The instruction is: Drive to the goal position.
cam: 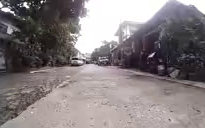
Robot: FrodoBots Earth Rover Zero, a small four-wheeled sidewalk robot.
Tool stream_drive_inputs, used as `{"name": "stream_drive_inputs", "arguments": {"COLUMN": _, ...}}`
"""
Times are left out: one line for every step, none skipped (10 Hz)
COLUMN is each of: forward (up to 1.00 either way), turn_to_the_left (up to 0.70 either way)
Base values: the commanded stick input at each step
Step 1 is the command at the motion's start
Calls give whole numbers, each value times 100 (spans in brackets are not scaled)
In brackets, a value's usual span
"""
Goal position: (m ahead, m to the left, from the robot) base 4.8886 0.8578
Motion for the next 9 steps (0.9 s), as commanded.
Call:
{"name": "stream_drive_inputs", "arguments": {"forward": 70, "turn_to_the_left": 0}}
{"name": "stream_drive_inputs", "arguments": {"forward": 70, "turn_to_the_left": 0}}
{"name": "stream_drive_inputs", "arguments": {"forward": 70, "turn_to_the_left": 0}}
{"name": "stream_drive_inputs", "arguments": {"forward": 70, "turn_to_the_left": 0}}
{"name": "stream_drive_inputs", "arguments": {"forward": 70, "turn_to_the_left": 0}}
{"name": "stream_drive_inputs", "arguments": {"forward": 70, "turn_to_the_left": 0}}
{"name": "stream_drive_inputs", "arguments": {"forward": 70, "turn_to_the_left": 0}}
{"name": "stream_drive_inputs", "arguments": {"forward": 70, "turn_to_the_left": 0}}
{"name": "stream_drive_inputs", "arguments": {"forward": 70, "turn_to_the_left": 0}}
